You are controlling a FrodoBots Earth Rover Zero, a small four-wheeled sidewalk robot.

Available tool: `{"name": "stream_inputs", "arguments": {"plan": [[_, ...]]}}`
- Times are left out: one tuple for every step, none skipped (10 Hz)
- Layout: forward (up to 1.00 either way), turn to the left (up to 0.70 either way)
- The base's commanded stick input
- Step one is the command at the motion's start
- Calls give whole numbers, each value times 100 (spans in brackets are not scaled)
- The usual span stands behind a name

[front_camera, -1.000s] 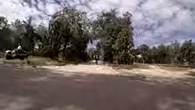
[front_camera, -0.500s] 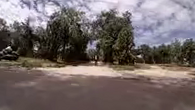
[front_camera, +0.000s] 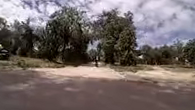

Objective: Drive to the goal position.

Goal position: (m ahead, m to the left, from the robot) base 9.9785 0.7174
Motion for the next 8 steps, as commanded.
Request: {"name": "stream_inputs", "arguments": {"plan": [[85, 0], [85, 0], [85, 0], [85, 0], [85, 0], [85, 0], [85, 0], [85, 0]]}}
